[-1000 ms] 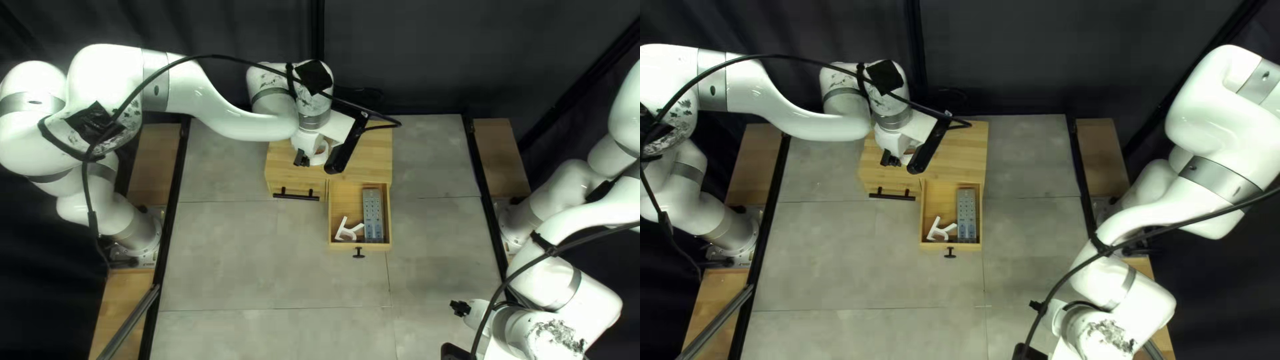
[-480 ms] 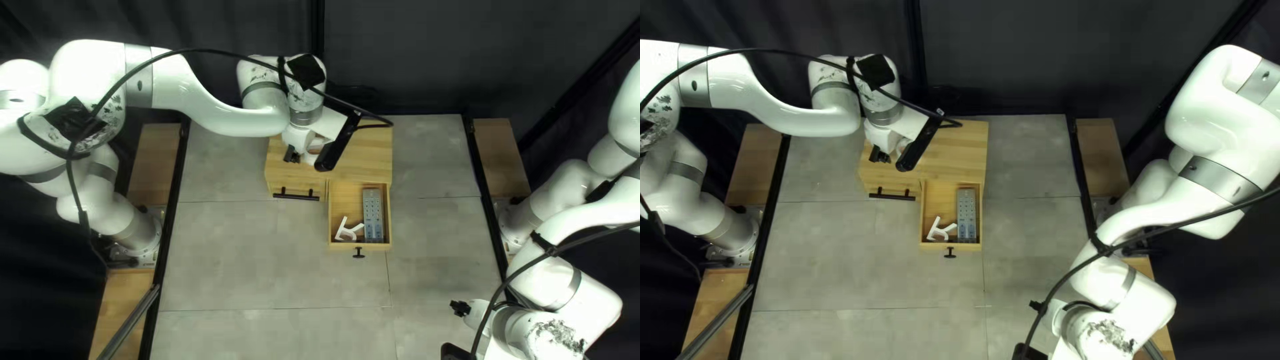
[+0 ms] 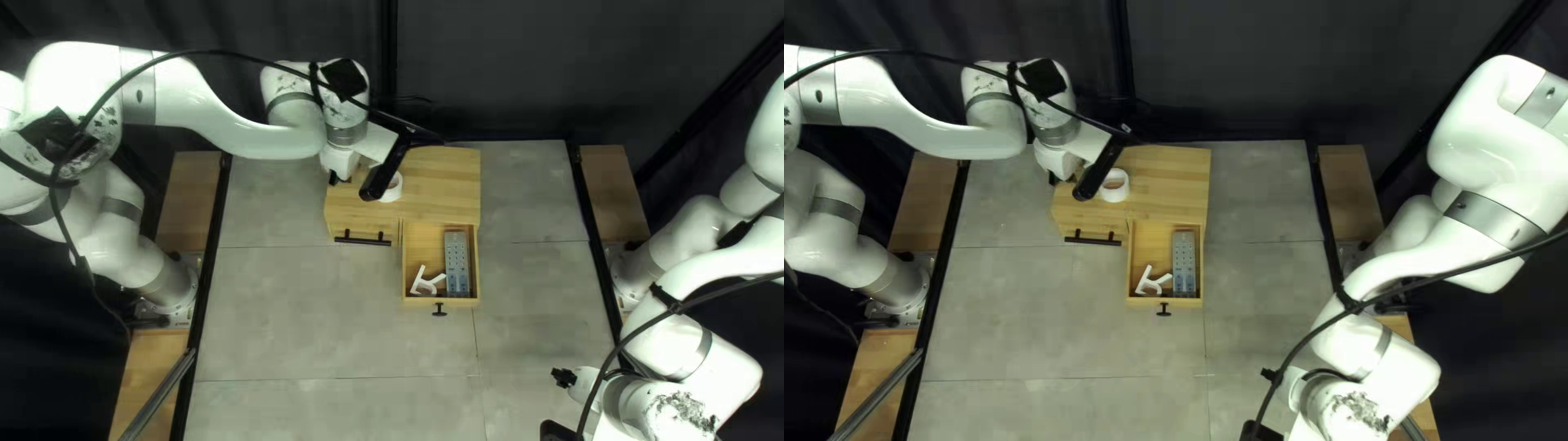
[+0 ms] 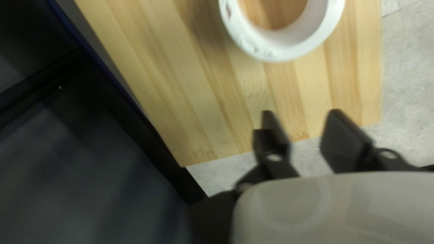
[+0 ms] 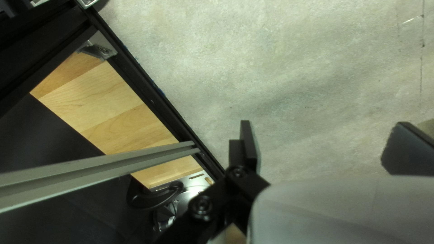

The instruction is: Open drawers and place objects into drawer and close

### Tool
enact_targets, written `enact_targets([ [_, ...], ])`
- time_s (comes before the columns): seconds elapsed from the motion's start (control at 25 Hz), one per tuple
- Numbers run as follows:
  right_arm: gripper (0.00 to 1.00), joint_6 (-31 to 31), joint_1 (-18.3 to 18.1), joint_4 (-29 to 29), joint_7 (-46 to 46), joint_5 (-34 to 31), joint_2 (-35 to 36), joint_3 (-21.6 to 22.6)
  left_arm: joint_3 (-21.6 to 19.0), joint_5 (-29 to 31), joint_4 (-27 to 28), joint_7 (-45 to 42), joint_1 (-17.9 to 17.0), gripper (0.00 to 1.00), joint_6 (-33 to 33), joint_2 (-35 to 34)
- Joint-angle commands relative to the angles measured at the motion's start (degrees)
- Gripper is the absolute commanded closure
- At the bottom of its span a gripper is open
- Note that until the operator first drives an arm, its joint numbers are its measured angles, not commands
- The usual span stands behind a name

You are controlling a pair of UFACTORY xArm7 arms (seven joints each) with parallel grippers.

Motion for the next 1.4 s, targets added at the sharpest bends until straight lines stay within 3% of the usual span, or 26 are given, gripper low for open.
enact_targets([
  [0.04, 0.00, 0.00, 0.00, 0.00, 0.00, 0.00, 0.00, 0.00, -0.23, -0.54, 0.82, -0.14, -0.27, 1.00, -0.50, 1.06],
  [1.4, 0.00, 0.00, 0.00, 0.00, 0.00, 0.00, 0.00, 0.00, -2.19, -3.81, 13.81, 2.28, -1.77, 1.00, -1.20, 12.82],
])
